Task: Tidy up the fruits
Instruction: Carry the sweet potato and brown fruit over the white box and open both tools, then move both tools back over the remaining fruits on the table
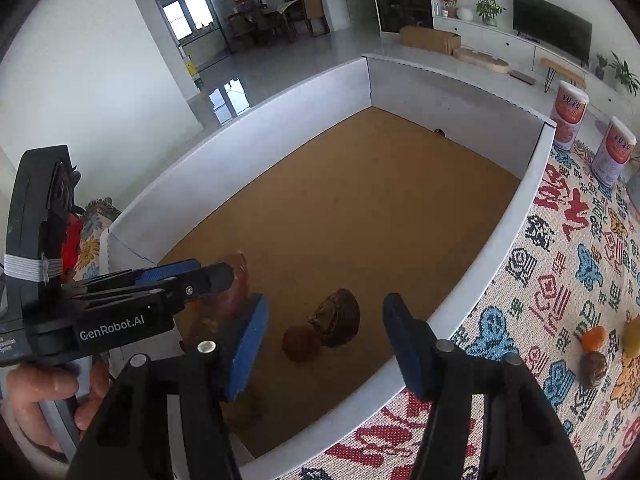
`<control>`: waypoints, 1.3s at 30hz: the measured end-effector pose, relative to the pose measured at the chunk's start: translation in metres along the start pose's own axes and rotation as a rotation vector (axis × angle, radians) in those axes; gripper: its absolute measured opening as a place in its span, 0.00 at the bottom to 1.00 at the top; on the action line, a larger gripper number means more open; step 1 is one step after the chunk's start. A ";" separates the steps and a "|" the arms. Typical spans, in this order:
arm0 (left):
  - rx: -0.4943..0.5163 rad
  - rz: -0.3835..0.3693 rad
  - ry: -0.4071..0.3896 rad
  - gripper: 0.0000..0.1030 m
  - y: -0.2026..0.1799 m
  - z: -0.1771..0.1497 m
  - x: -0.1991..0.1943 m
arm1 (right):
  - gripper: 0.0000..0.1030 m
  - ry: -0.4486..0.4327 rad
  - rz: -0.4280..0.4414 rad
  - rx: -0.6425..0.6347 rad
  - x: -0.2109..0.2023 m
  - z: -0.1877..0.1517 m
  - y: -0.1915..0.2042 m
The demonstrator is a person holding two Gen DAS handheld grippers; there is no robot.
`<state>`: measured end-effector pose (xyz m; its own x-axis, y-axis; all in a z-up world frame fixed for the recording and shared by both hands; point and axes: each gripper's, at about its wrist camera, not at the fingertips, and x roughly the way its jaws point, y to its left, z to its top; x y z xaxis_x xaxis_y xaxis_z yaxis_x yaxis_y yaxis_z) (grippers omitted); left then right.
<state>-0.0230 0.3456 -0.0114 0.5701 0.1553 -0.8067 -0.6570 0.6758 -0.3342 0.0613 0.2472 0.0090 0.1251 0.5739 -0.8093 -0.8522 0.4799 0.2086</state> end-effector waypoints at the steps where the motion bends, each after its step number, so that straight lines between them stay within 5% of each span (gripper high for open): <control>1: 0.009 0.004 -0.034 0.74 -0.003 -0.001 -0.006 | 0.77 -0.031 0.001 0.010 -0.010 -0.004 -0.004; 8: 0.176 -0.096 -0.153 0.79 -0.078 -0.017 -0.036 | 0.94 -0.204 -0.193 0.049 -0.087 -0.062 -0.071; 12: 0.319 -0.218 -0.148 0.81 -0.146 -0.045 -0.043 | 0.95 -0.153 -0.336 0.158 -0.103 -0.126 -0.148; 17: 0.496 -0.324 -0.039 0.84 -0.228 -0.097 -0.013 | 0.95 -0.088 -0.530 0.334 -0.123 -0.218 -0.244; 23: 0.680 -0.298 -0.017 0.84 -0.292 -0.155 0.041 | 0.95 -0.152 -0.605 0.518 -0.161 -0.280 -0.293; 31: 0.764 -0.166 0.036 0.84 -0.318 -0.174 0.118 | 0.95 -0.121 -0.650 0.516 -0.156 -0.277 -0.307; 39: 0.790 -0.144 0.017 0.88 -0.321 -0.183 0.122 | 1.00 -0.104 -0.645 0.540 -0.154 -0.280 -0.312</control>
<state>0.1672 0.0159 -0.0917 0.6111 0.0212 -0.7913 -0.0308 0.9995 0.0030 0.1652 -0.1766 -0.0857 0.5722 0.1249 -0.8106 -0.2419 0.9701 -0.0213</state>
